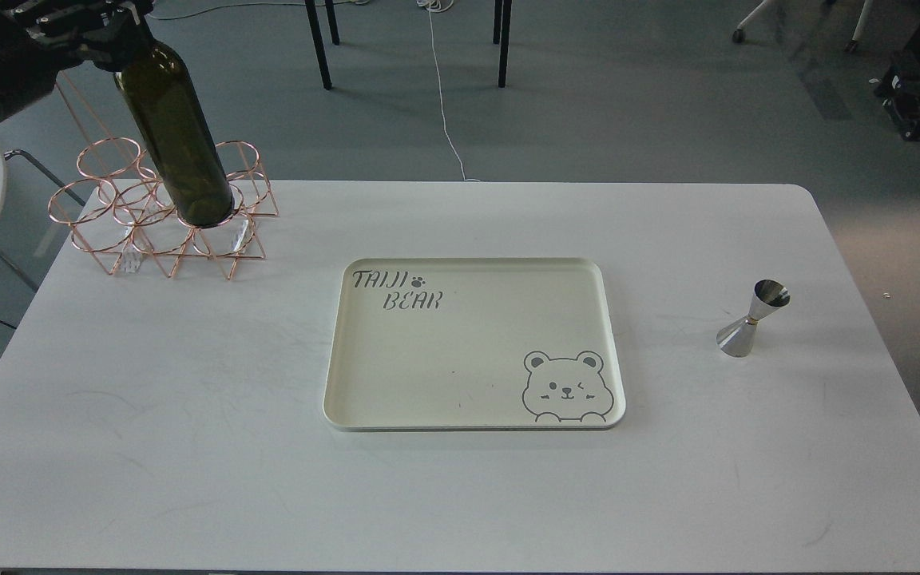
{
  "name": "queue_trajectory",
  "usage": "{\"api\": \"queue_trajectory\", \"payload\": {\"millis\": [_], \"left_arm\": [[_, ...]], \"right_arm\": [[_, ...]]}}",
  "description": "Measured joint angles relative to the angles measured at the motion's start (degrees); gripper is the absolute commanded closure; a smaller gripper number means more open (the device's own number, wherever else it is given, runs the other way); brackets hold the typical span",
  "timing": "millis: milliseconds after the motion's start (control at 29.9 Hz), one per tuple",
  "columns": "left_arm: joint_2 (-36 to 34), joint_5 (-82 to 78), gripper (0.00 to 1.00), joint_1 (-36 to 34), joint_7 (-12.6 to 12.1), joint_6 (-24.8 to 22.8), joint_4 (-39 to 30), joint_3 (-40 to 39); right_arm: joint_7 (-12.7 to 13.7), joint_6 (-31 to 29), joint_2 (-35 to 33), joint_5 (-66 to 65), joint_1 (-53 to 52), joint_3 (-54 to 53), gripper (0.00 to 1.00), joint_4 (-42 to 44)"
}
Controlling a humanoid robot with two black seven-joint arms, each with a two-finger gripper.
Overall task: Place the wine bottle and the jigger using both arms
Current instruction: 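Lower the bottle into the rack and open the left gripper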
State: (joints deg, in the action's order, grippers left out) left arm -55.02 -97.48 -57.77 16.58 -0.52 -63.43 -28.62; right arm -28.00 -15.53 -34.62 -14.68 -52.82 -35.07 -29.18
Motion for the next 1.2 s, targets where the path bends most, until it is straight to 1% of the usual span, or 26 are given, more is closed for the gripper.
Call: {"api": "queue_trajectory", "payload": {"millis": [301, 468, 768, 935, 1036, 1136, 1203], "left_arm": [[0.0, 0.8, 0.86, 0.1, -0.2, 0.6, 0.2, 0.4], [0.2, 0.8, 0.84, 0.5, -0.4, 1.4, 0.2, 2.3], [2.1, 0.8, 0.77, 2.0, -0.4, 2.5, 2.2, 3.7], [3.2, 0.8, 0.71, 3.3, -0.1, 2.5, 3.3, 3.8], [3.7, 0.9, 0.62, 3.9, -0.1, 2.5, 4.1, 3.8], [3.9, 0.9, 0.56, 4.3, -0.1, 2.5, 4.6, 3.8], [4.2, 0.9, 0.49, 4.3, -0.1, 2.6, 4.7, 3.8]], "right_arm": [[0.0, 0.0, 0.1, 0.0, 0.0, 0.0, 0.03, -0.1], [0.0, 0.0, -0.1, 0.0, 0.0, 0.0, 0.03, -0.1], [0.0, 0.0, -0.2, 0.0, 0.0, 0.0, 0.03, -0.1], [0.0, 0.0, 0.0, 0.0, 0.0, 0.0, 0.03, -0.1], [0.0, 0.0, 0.0, 0.0, 0.0, 0.0, 0.03, -0.1], [0.0, 0.0, 0.0, 0.0, -0.1, 0.0, 0.03, -0.1], [0.0, 0.0, 0.0, 0.0, -0.1, 0.0, 0.03, -0.1]]}}
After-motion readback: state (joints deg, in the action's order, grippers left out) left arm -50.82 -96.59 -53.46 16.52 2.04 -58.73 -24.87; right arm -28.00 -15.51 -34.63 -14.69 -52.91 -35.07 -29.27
